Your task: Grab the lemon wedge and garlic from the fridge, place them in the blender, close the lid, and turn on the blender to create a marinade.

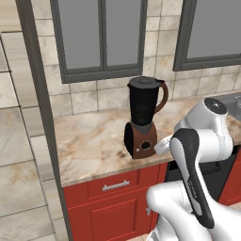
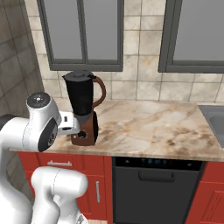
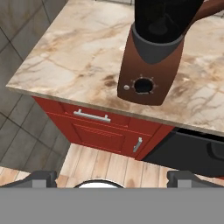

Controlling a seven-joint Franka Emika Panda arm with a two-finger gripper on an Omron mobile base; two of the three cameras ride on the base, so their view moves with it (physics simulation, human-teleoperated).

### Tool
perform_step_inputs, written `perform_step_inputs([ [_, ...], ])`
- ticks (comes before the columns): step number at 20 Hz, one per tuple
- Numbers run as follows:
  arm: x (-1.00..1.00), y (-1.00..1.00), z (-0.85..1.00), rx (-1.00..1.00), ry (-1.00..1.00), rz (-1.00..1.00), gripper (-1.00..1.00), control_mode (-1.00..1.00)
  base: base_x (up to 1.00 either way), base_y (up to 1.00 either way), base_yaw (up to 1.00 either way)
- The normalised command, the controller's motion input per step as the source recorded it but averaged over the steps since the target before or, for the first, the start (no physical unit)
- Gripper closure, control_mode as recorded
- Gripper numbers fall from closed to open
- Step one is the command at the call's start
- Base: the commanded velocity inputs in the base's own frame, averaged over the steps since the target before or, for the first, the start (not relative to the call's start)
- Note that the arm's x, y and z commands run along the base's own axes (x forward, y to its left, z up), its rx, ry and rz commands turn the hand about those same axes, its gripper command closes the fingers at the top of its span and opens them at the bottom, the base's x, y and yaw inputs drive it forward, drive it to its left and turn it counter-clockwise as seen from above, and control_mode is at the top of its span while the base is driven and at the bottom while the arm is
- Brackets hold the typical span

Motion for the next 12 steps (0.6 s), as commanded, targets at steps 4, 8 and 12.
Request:
perform_step_inputs([
  [4,0.0,0.0,0.0,0.0,0.0,0.0,-1.0,-1.0,0.0,0.0,0.0],
  [8,0.0,0.0,0.0,0.0,0.0,0.0,-1.0,1.0,0.0,-0.03,0.0],
  [12,0.0,0.0,0.0,0.0,0.0,0.0,-1.0,1.0,-0.09,-0.27,0.06],
])
